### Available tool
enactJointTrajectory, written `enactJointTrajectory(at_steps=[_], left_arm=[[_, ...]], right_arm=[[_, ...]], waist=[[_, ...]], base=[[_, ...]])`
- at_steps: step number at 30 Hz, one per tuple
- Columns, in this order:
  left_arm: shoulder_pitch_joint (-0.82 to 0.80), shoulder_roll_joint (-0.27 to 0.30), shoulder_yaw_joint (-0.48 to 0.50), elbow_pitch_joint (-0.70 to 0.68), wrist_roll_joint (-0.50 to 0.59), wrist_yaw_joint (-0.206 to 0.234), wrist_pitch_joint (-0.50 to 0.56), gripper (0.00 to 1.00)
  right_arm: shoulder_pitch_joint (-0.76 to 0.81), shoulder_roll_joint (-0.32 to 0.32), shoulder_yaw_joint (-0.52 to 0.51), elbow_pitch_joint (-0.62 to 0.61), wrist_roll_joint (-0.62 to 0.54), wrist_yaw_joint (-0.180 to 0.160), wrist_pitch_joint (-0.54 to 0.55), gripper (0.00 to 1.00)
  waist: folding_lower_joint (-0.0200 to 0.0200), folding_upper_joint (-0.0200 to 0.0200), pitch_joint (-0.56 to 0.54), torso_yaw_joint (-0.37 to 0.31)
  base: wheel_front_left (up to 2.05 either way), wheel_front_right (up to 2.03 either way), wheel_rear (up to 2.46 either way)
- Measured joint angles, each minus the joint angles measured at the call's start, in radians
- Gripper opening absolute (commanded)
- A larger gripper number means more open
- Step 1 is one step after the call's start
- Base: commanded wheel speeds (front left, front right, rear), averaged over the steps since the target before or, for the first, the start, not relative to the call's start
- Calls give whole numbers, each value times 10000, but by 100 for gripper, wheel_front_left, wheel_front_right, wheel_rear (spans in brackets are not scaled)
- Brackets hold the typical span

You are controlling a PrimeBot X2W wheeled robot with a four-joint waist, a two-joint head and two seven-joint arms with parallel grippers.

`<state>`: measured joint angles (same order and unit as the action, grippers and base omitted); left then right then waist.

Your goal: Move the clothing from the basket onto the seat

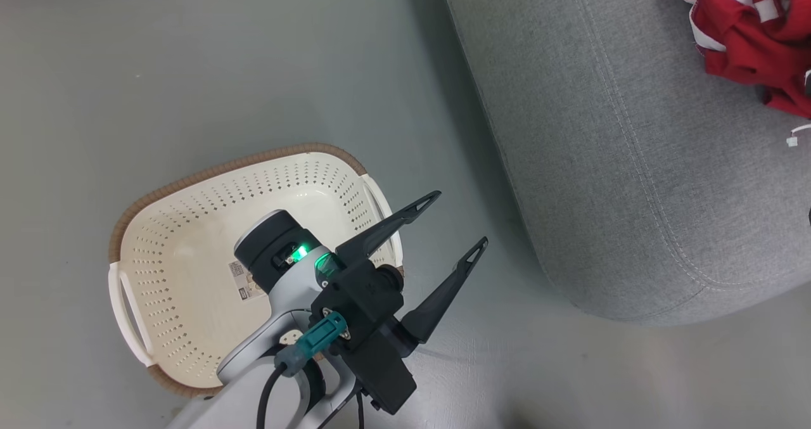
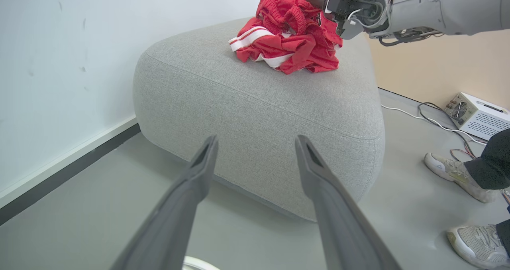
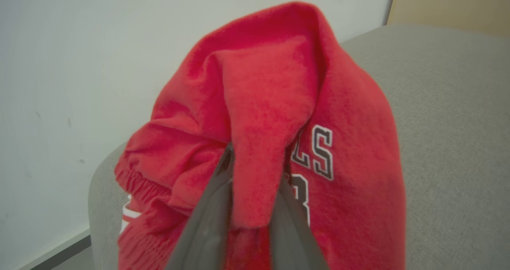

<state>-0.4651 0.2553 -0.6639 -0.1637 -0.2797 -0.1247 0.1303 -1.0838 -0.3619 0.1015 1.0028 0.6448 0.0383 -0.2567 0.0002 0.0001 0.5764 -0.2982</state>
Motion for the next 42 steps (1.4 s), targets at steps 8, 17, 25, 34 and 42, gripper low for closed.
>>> enactJointTrajectory(at_steps=[8,17,25,34,42], left_arm=[[-38,33,-52,362,-10,0,-174,100],[-72,2,-98,775,-111,0,-545,100],[-6,-38,98,1256,-265,13,-986,100],[447,-134,435,1705,-458,295,-1442,100],[866,-134,876,1937,-792,667,-1783,100]], right_arm=[[-333,19,79,374,-130,71,0,100],[118,224,414,477,-520,247,0,100],[801,447,652,460,-876,324,0,100],[2009,568,813,-33,-1218,412,2,100],[3093,757,1012,-1294,-1590,414,0,100]], waist=[[-1,0,-86,4],[-2,-1,-565,-15],[-2,-1,-1204,-57],[-3,-1,-2110,17],[-4,-2,-2916,225]], base=[[0,0,0],[0,0,0],[0,0,0],[0,0,0],[0,0,0]])
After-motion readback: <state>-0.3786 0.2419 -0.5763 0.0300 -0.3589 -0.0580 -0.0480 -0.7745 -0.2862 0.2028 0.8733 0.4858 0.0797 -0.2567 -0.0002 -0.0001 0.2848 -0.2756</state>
